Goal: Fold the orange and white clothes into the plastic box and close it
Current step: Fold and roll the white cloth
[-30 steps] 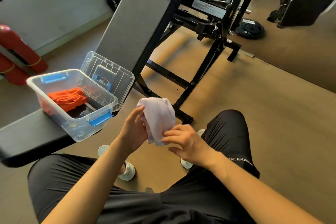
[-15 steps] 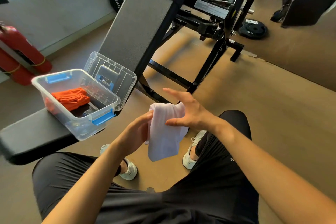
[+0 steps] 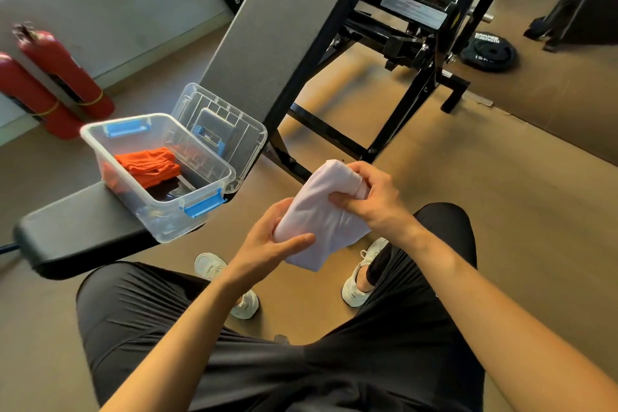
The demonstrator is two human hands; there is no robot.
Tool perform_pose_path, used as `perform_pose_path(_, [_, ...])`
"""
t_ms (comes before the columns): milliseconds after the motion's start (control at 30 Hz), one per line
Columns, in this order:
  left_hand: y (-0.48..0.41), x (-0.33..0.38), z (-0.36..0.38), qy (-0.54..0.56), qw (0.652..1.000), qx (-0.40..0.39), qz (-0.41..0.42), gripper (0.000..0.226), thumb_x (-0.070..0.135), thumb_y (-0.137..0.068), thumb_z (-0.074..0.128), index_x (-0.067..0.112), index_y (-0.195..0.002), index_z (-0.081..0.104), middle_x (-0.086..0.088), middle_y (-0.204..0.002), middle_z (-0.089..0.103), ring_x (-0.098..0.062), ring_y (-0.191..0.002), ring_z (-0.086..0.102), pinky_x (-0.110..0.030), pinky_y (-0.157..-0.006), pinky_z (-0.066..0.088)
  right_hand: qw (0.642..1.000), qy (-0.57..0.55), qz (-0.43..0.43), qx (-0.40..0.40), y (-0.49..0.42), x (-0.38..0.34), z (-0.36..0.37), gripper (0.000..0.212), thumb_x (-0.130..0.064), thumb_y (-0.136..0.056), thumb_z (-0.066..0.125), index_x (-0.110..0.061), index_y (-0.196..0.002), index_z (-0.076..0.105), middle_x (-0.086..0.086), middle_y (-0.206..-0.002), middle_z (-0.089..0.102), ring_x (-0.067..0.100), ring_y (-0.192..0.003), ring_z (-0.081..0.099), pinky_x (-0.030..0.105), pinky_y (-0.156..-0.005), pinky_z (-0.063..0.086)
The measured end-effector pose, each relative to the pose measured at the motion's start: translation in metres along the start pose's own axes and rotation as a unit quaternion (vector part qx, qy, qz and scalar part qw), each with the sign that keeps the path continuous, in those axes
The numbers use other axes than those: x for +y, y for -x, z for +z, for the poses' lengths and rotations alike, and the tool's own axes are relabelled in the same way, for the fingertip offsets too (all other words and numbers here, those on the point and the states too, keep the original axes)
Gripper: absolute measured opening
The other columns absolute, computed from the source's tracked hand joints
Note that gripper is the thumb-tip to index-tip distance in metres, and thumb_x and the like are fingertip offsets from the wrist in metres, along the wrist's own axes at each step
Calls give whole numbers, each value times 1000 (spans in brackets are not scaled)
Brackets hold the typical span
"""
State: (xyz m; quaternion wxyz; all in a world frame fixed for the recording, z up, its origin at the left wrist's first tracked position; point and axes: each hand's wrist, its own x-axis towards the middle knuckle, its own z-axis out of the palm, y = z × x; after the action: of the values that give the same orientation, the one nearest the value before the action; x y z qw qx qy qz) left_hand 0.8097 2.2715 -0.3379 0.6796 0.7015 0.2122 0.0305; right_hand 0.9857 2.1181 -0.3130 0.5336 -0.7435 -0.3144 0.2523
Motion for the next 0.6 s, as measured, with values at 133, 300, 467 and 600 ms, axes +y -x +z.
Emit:
perform_pose_path(133, [-4, 8, 10, -9, 999, 43, 12, 45, 37, -79, 83, 28, -119, 64, 2, -104, 72, -7, -90, 69, -18, -69, 55, 1000, -22, -2, 0, 9, -7, -2, 43, -26, -80, 83, -18, -117, 63, -2, -101, 71, 14, -95, 69, 31, -79, 62])
perform_pose_path(300, [-4, 18, 13, -15, 999, 15, 26, 20, 21, -82, 82, 24, -99, 72, 8, -83, 72, -2, -76, 65, -20, -64, 53, 990, -121, 44, -61, 19, -19, -15, 47, -32, -81, 75, -8, -119, 61, 19, -107, 68, 33, -99, 69, 47, -80, 60])
perform_pose_path(467, [2, 20, 7, 11, 998, -17, 58, 32, 22, -80, 83, 15, -110, 73, 7, -103, 68, -14, -94, 67, -26, -73, 58, 959, -251, 103, -84, 23, -12, -21, 46, -27, -89, 64, -5, -128, 56, 19, -113, 64, 32, -101, 66, 48, -84, 58])
perform_pose_path(600, [6, 24, 7, 33, 996, -47, 75, 30, 5, -88, 73, 11, -117, 68, -3, -104, 73, -18, -93, 69, -28, -76, 58, 943, -310, 117, -34, 25, -6, -11, 46, -26, -91, 61, -1, -129, 54, 14, -109, 66, 26, -97, 66, 35, -79, 60])
